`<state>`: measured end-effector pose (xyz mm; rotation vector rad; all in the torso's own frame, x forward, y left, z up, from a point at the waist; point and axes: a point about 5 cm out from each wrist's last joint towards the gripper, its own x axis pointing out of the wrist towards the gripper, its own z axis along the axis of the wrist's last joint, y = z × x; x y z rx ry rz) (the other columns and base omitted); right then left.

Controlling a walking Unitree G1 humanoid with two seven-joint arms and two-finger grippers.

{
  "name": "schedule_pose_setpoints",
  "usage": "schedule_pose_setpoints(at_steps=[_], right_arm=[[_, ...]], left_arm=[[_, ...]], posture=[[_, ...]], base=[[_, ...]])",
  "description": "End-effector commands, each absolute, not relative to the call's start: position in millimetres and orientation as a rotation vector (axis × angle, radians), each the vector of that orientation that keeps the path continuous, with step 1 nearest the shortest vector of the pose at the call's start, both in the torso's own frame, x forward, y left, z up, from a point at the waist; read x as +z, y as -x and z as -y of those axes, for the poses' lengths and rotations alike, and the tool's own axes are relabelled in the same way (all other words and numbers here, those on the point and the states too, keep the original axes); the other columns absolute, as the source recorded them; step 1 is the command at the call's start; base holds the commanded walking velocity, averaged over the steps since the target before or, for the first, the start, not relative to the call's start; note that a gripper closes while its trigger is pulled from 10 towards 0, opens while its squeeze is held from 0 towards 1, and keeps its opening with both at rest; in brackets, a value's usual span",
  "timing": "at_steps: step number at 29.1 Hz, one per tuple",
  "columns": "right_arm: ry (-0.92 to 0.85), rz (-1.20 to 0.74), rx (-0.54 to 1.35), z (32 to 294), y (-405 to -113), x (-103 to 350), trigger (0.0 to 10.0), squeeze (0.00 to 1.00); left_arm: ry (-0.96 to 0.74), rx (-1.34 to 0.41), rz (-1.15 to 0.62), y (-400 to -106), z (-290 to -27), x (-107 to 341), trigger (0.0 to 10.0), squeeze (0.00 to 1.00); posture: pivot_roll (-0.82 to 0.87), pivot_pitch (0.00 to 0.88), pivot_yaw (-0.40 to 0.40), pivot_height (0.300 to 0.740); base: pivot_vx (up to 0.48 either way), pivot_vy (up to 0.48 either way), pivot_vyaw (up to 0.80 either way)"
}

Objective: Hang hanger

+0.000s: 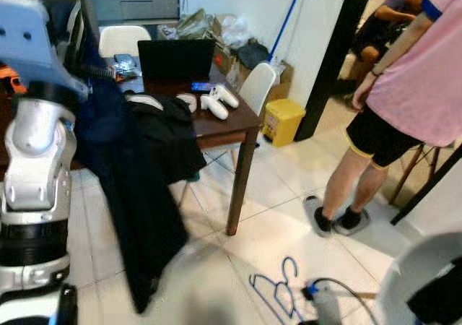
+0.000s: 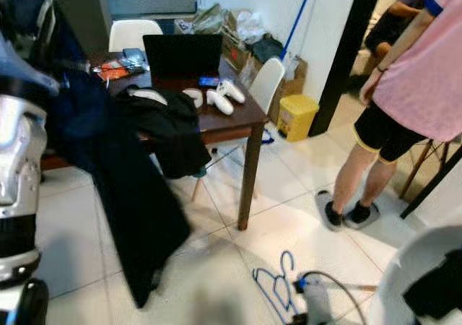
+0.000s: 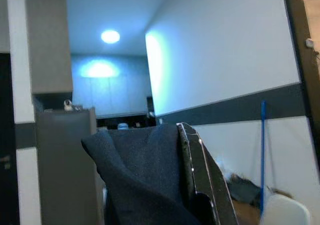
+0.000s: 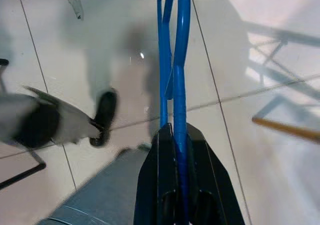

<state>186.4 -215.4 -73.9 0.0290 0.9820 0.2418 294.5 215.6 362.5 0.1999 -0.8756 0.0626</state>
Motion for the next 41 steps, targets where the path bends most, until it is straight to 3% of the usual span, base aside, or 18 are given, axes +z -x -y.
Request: schedule_pose_setpoints(at_steps=[1,10,26,35,41], right_arm=[[-0.03,-0.957,0.268,208,-194,-71,10.0,0.0],[-0.03,-0.953,0.239,210,-194,-71,10.0,0.0],[-0.038,-0.955,0.203,211,-193,-72,10.0,0.0],[-0.01,-0.965,0.202,212,-193,-72,10.0,0.0],[0.037,-0.972,0.218,213,-194,-72,10.0,0.0]], left_arm=[[-0.217,0.095,0.925,-285,-224,377,10.0,0.0],[-0.213,0.073,0.956,-274,-218,399,10.0,0.0],[-0.158,-0.062,0.983,-273,-185,412,10.0,0.0],[-0.132,-0.074,0.978,-273,-179,413,10.0,0.0],[-0.15,-0.025,0.984,-272,-187,416,10.0,0.0]], posture=[[0.09,0.0,-0.077,0.74],[0.09,0.0,-0.074,0.74],[0.09,0.0,-0.073,0.74],[0.09,0.0,-0.075,0.74],[0.09,0.0,-0.076,0.74]], base=[[0.296,0.0,0.79],[0.295,0.0,0.62],[0.291,0.0,0.0],[0.287,0.0,-0.78],[0.279,0.0,0.0]])
